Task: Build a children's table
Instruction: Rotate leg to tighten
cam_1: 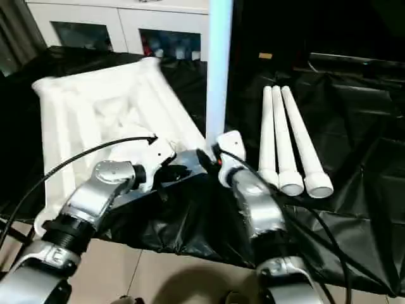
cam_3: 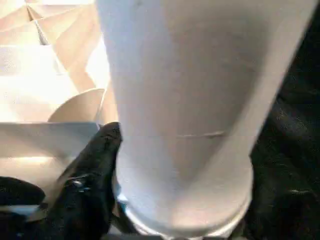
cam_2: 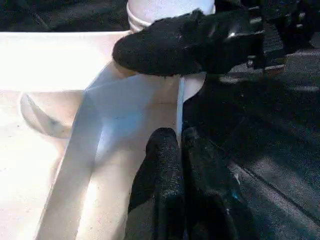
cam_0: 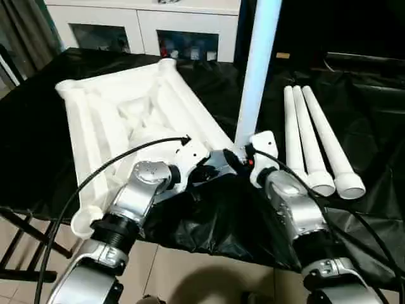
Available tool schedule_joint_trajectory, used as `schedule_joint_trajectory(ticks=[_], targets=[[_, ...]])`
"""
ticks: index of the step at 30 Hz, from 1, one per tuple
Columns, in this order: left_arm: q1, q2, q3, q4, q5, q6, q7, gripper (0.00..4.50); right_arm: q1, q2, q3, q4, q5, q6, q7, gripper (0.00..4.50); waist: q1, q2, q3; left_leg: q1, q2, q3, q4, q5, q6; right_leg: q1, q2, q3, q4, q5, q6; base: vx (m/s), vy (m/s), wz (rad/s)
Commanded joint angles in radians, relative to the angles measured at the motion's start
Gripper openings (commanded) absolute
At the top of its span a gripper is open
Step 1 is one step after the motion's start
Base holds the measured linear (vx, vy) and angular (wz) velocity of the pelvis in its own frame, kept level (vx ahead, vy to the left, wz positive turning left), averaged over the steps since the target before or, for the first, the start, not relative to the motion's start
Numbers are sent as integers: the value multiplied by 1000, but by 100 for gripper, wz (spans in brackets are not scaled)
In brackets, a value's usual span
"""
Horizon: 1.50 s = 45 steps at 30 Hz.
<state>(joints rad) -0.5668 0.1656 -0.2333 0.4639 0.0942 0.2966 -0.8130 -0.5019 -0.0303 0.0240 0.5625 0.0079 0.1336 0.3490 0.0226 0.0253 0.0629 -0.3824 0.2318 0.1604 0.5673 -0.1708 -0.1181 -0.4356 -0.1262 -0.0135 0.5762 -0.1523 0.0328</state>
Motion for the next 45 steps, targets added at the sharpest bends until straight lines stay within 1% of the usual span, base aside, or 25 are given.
schedule_joint_trajectory(ticks=[1, 2, 6, 8, 10, 11, 12, 15, 16, 19, 21, 23, 25, 26, 29, 31, 35, 37, 38, 39, 40, 41, 42, 43, 45], targets=[[-3, -53, -56, -26, -11, -27, 6, 0, 20, 92, 109, 32, 29, 28, 106, 364, 0, -4, -50, 2, -36, 28, -81, -384, 8, 40, 32, -16, -79, -405, -115, 0, 0, 0], [3, -43, -59, -37, -16, -37, -14, 0, 20, 77, 117, 29, 17, 20, 113, 378, 0, -3, -50, 2, -35, 28, -82, -383, 8, 40, 32, -16, -78, -396, -119, 0, 0, 0], [27, 18, -62, -68, -36, -68, -110, 0, 26, 5, 115, 16, 9, -17, 197, 378, -5, -4, -56, -3, -34, 29, -80, -350, 19, 48, 32, -16, -70, -328, -144, 0, 0, 0], [31, 35, -61, -73, -45, -74, -141, 0, 33, -21, 120, 1, 19, -26, 248, 378, -6, -4, -58, -2, -34, 32, -76, -322, 28, 49, 32, -14, -66, -273, -164, 0, 0, 0], [36, 57, -58, -82, -64, -90, -187, 0, 45, -60, 131, -23, 33, -36, 324, 378, -4, -3, -60, 1, -32, 35, -71, -276, 48, 52, 32, -13, -59, -196, -201, 0, 0, 0], [36, 57, -58, -82, -64, -90, -187, 0, 45, -60, 131, -23, 33, -36, 324, 378, -2, -2, -63, -1, -32, 34, -69, -244, 55, 58, 33, -14, -52, -156, -214, 0, 0, 0], [39, 83, -59, -88, -74, -99, -231, 0, 62, -102, 146, -59, 50, -43, 414, 378, -1, -1, -63, -1, -33, 35, -67, -230, 59, 59, 33, -14, -50, -136, -220, 0, 0, 0], [35, 114, -61, -83, -78, -112, -280, 0, 80, -151, 163, -102, 74, -40, 531, 378, 7, 2, -69, 5, -31, 37, -59, -184, 87, 63, 35, -15, -40, -43, -253, 0, 0, 0], [35, 114, -61, -83, -78, -112, -280, 0, 80, -151, 163, -102, 74, -40, 531, 378, 10, 3, -70, 7, -31, 39, -57, -176, 94, 62, 35, -14, -38, -18, -266, 0, 0, 0], [22, 151, -63, -57, -87, -136, -350, 0, 100, -218, 195, -149, 95, -42, 682, 378, 16, 1, -69, 10, -31, 39, -54, -169, 107, 66, 37, -15, -33, 12, -284, 0, 0, 0], [13, 167, -66, -39, -88, -131, -382, 0, 107, -250, 216, -173, 113, -24, 757, 378, 17, 0, -69, 9, -30, 40, -54, -175, 110, 67, 35, -15, -32, 0, -287, 0, 0, 0], [0, 178, -70, -11, -93, -143, -407, 0, 106, -269, 232, -186, 129, -5, 810, 347, 22, 0, -66, 11, -28, 44, -55, -198, 110, 64, 33, -15, -35, -47, -284, 0, 0, 0], [-2, 183, -75, -11, -97, -143, -425, 0, 104, -272, 238, -187, 131, -3, 827, 345, 26, -1, -66, 11, -26, 46, -56, -214, 99, 63, 31, -14, -37, -84, -278, 0, 0, 0], [-2, 184, -77, -12, -98, -142, -429, 0, 103, -273, 239, -187, 131, -2, 831, 320, 26, -2, -66, 12, -26, 46, -56, -218, 96, 63, 30, -14, -37, -91, -276, 0, 0, 0], [-5, 191, -80, -10, -98, -145, -444, 0, 102, -277, 242, -191, 133, 6, 854, 301, 28, -2, -63, 10, -26, 45, -58, -228, 80, 61, 30, -13, -40, -126, -262, 0, 0, 0], [-8, 194, -79, -8, -99, -147, -450, 0, 103, -280, 244, -196, 138, 14, 863, 285, 30, -1, -65, 11, -25, 45, -58, -221, 76, 62, 29, -13, -38, -118, -261, 0, 0, 0], [-9, 189, -74, -3, -100, -151, -438, 0, 108, -270, 239, -195, 134, 16, 845, 279, 30, -3, -66, 9, -27, 44, -56, -198, 78, 64, 30, -14, -35, -84, -265, 0, 0, 0], [-7, 175, -66, -6, -97, -142, -401, 0, 109, -247, 227, -178, 118, 18, 782, 277, 29, -2, -65, 8, -27, 44, -56, -192, 80, 63, 30, -13, -34, -78, -267, 0, 0, 0], [-8, 148, -56, -2, -87, -128, -335, 0, 101, -209, 207, -136, 84, 24, 672, 277, 29, -2, -64, 9, -27, 44, -57, -201, 75, 63, 30, -14, -36, -95, -263, 0, 0, 0], [-9, 145, -56, -1, -86, -128, -330, 0, 100, -206, 205, -132, 81, 23, 664, 277, 26, -3, -61, 7, -28, 45, -59, -217, 66, 59, 29, -12, -40, -129, -254, 0, 0, 0], [-12, 115, -51, 9, -69, -126, -264, 0, 90, -169, 188, -86, 47, 18, 554, 277, 23, -4, -58, 6, -29, 43, -65, -245, 45, 59, 27, -13, -47, -203, -232, 0, 0, 0], [-13, 111, -50, 10, -66, -126, -254, 0, 89, -163, 186, -79, 43, 17, 539, 277, 21, -4, -57, 6, -29, 42, -66, -265, 34, 58, 26, -14, -51, -246, -219, 0, 0, 0], [-17, 88, -47, 18, -54, -111, -206, 0, 82, -136, 174, -54, 26, 19, 466, 277, 19, -8, -57, 9, -30, 40, -69, -292, 21, 56, 25, -14, -57, -305, -193, 0, 0, 0], [-17, 53, -43, 20, -41, -86, -144, 0, 71, -91, 153, -20, 17, 30, 368, 276, 14, -2, -54, 8, -29, 40, -71, -307, 12, 51, 26, -12, -60, -328, -180, 0, 0, 0], [-12, 14, -45, 14, -29, -59, -85, 0, 57, -35, 131, 14, 14, 42, 263, 276, 8, -3, -52, 7, -30, 38, -74, -331, -3, 48, 27, -14, -65, -372, -159, 0, 0, 0]])
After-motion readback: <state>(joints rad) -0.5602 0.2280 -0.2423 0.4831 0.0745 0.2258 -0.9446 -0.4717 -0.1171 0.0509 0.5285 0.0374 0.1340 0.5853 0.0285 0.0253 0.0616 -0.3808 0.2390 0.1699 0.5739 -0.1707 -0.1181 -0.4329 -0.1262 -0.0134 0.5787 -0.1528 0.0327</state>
